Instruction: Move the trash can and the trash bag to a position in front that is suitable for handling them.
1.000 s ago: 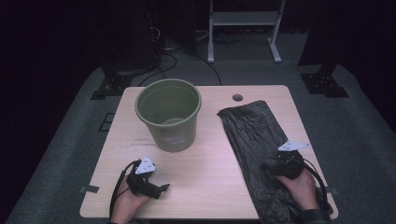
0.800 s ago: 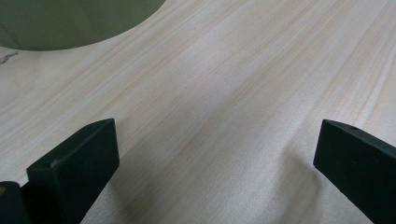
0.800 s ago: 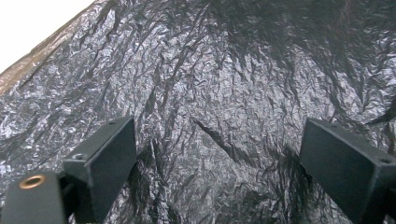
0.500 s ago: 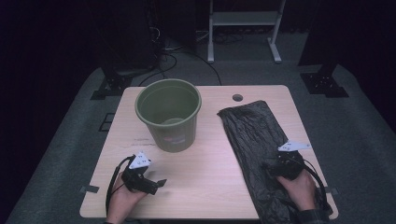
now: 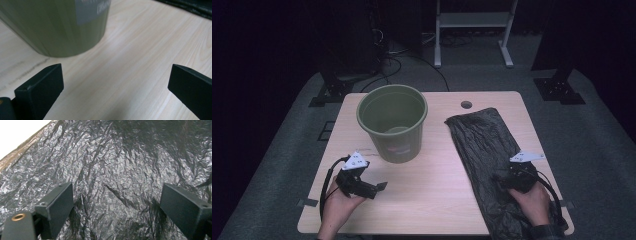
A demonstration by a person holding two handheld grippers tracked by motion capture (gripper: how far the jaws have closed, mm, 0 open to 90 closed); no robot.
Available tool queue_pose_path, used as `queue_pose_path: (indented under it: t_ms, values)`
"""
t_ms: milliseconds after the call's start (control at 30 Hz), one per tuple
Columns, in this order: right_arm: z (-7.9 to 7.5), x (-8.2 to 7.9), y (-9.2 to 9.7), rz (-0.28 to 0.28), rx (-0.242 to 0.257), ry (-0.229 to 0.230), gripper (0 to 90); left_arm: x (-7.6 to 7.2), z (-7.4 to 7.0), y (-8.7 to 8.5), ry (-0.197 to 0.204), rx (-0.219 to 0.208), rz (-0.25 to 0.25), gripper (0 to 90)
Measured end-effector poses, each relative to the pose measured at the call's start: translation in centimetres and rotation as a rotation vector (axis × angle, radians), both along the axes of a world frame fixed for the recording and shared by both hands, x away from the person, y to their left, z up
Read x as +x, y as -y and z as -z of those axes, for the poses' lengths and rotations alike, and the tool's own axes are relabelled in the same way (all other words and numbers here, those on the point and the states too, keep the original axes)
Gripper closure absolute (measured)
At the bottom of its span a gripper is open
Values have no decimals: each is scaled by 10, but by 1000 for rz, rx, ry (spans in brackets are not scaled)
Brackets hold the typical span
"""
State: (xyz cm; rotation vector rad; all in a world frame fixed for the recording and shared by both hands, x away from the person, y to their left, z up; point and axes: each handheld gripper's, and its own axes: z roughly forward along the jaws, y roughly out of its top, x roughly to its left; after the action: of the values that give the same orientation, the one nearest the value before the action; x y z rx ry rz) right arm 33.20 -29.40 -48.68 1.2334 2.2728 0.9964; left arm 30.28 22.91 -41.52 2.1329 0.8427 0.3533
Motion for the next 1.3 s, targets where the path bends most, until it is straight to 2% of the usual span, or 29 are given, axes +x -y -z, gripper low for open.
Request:
queue_pose_path:
  t_ms: [333,567,1033,1300]
  values:
    - [0,0,0,-5,-2,4,122,8,-30,1,20,-2,-2,0]
    - [0,0,0,-6,-2,4,122,16,-50,2,35,-22,-20,0]
    - [0,0,0,-5,-1,3,121,28,-81,-4,50,-27,-48,0]
    - [0,0,0,-5,-1,3,121,34,-101,-7,77,-26,-62,0]
